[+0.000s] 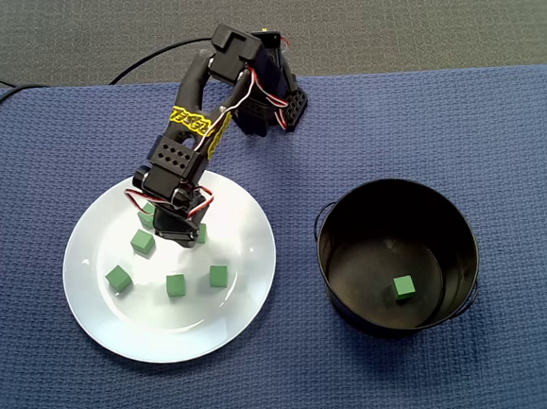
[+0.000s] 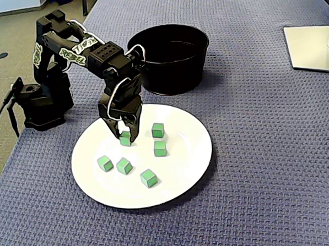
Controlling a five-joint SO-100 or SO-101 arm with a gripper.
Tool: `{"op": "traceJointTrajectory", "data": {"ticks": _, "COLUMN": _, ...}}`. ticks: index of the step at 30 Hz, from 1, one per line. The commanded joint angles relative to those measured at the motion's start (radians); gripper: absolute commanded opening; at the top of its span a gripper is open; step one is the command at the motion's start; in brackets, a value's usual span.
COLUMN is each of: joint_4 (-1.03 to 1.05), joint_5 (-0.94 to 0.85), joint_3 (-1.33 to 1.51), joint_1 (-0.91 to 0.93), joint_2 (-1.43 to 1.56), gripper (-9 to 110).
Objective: Pick up the items on the white plate and put them in the black container.
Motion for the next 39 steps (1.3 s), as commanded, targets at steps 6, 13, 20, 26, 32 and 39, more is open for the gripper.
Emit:
{"op": "traceJointTrajectory", "data": {"ticks": 6, "joint_4": 0.023, "joint_5": -0.061, "joint_3": -0.034, "joint_1": 0.006, "joint_2": 0.114, "gripper": 0}}
{"op": "traceJointTrajectory", "data": {"ticks": 13, "joint_4": 0.245, "joint_5": -0.380, "joint_3": -0.313, "joint_1": -0.028, "joint_2": 0.465, "gripper": 0}}
{"op": "traceJointTrajectory", "data": {"ticks": 20, "joint_4": 0.181, "joint_5": -0.680, "joint_3": -0.601, "joint_1": -0.353, "joint_2": 0.632, "gripper": 0}}
{"op": "traceJointTrajectory", "data": {"ticks": 26, "joint_4": 0.129, "joint_5": -1.089, "joint_3": -0.693, "joint_1": -0.716, "joint_2": 0.568, "gripper": 0}}
{"op": "traceJointTrajectory", "data": {"ticks": 32, "joint_4": 0.160, "joint_5": -1.347, "joint_3": -0.723, "joint_1": -0.899, "joint_2": 0.310, "gripper": 0}}
{"op": "traceJointTrajectory", "data": {"ticks": 39, "joint_4": 0.146, "joint_5": -1.358, "joint_3": -0.604, "joint_1": -0.983, "joint_2": 0.075, "gripper": 0}}
